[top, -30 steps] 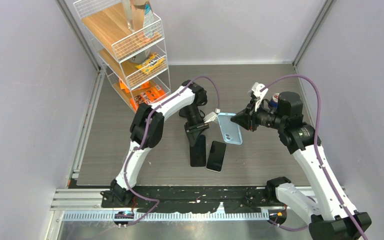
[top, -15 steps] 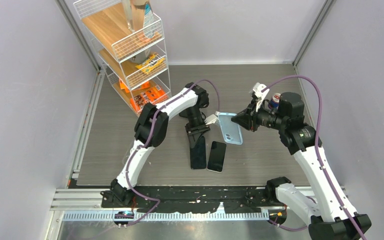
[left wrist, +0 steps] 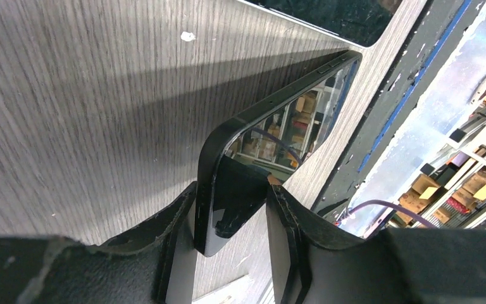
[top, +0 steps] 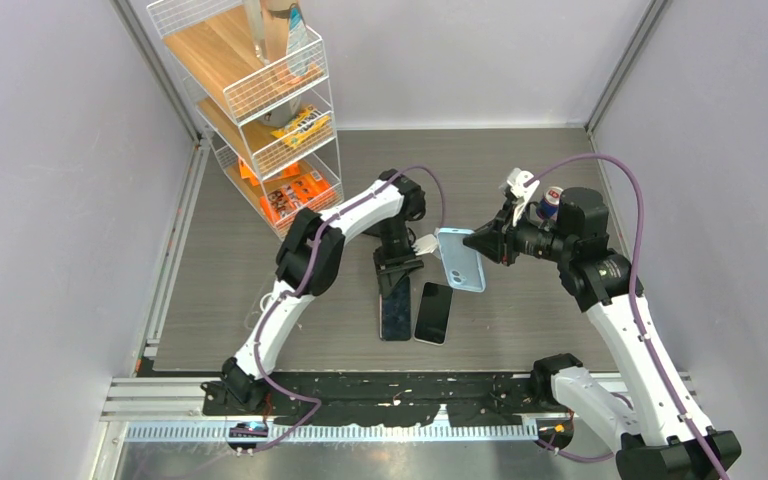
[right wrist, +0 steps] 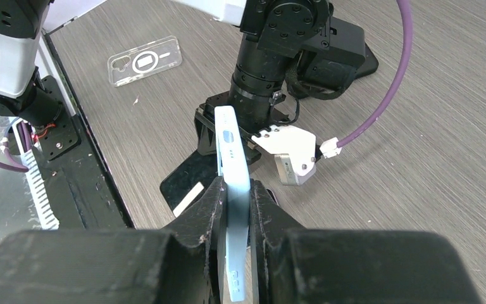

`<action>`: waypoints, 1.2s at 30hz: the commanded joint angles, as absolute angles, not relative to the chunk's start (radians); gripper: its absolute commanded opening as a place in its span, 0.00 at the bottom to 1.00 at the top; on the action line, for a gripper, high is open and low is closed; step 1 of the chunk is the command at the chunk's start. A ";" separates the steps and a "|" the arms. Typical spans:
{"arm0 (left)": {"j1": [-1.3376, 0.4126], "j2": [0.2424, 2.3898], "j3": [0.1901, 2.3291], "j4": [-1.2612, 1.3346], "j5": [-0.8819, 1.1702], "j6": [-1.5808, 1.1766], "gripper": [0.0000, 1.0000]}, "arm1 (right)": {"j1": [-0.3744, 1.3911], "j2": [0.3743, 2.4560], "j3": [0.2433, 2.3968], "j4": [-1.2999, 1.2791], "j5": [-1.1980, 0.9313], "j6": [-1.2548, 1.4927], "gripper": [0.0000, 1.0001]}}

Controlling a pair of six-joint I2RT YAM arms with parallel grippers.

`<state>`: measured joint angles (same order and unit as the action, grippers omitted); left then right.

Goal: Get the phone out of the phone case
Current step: Place the phone at the center of the board.

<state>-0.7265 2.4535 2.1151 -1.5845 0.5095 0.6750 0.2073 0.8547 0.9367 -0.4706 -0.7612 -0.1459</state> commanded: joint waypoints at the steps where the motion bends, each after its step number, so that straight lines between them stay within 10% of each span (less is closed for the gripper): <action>1: -0.732 2.458 2.149 -1.532 0.456 0.653 0.43 | 0.201 0.831 0.938 -0.412 -0.785 -0.127 0.05; 20: -0.715 2.335 2.091 -1.381 0.449 0.572 0.62 | 0.199 0.817 0.901 -0.380 -0.825 -0.103 0.05; 29: -0.614 2.051 1.918 -1.256 0.434 0.531 0.98 | 0.199 0.824 0.876 -0.353 -0.934 -0.111 0.05; 36: -0.531 1.728 1.670 -1.113 0.416 0.497 1.00 | 0.214 0.861 0.881 -0.342 -0.943 -0.113 0.05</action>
<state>-0.5579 1.8950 1.7687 -1.2186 0.4294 0.5301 0.2031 0.8429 0.8700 -0.4099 -0.9184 -0.1173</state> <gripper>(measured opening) 0.994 0.193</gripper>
